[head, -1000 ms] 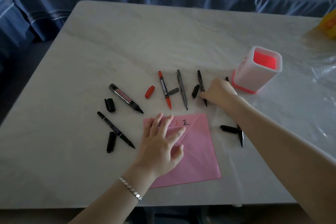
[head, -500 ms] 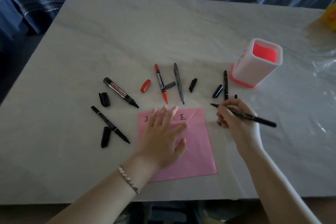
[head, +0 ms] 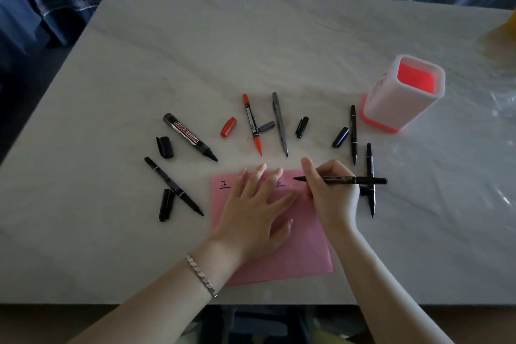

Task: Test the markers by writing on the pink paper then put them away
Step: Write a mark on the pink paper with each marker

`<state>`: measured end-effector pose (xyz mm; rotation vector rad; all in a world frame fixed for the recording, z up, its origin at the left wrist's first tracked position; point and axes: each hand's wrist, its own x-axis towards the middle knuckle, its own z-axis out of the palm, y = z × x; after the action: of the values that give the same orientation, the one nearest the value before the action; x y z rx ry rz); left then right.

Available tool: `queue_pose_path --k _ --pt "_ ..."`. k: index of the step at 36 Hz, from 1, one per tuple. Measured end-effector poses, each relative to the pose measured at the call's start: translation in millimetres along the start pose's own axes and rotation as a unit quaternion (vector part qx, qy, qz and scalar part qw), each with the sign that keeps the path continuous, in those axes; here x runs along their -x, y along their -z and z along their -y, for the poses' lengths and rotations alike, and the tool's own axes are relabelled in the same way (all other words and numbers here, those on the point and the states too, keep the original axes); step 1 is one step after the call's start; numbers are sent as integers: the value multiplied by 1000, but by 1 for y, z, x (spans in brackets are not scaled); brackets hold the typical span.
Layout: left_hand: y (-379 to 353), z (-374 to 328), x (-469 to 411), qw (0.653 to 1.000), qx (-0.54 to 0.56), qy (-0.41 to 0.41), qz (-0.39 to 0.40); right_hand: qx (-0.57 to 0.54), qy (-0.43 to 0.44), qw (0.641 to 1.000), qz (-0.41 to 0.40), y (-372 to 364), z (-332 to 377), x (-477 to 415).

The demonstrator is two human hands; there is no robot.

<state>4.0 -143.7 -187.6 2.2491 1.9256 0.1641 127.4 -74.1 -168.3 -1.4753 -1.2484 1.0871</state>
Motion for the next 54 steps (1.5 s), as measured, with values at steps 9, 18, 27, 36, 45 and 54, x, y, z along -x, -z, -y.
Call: queue_pose_path --k 9,18,27,36,45,54 --pt "-5 -1 -1 999 36 5 -33 52 49 997 -38 -8 -14 -1" --pt "-5 -1 -1 998 48 10 -41 58 44 997 -25 -9 -18 -4" --pt "-4 -2 -1 999 44 19 -24 75 70 994 -41 -10 -18 -2" --pt "-4 -2 -1 999 41 20 -25 71 74 994 -40 -9 -18 -3" --pt "-4 -1 -1 999 39 17 -24 86 53 994 -39 -9 -23 -5" --pt "-3 0 -2 999 38 17 -21 84 58 993 -50 -10 -21 -4"
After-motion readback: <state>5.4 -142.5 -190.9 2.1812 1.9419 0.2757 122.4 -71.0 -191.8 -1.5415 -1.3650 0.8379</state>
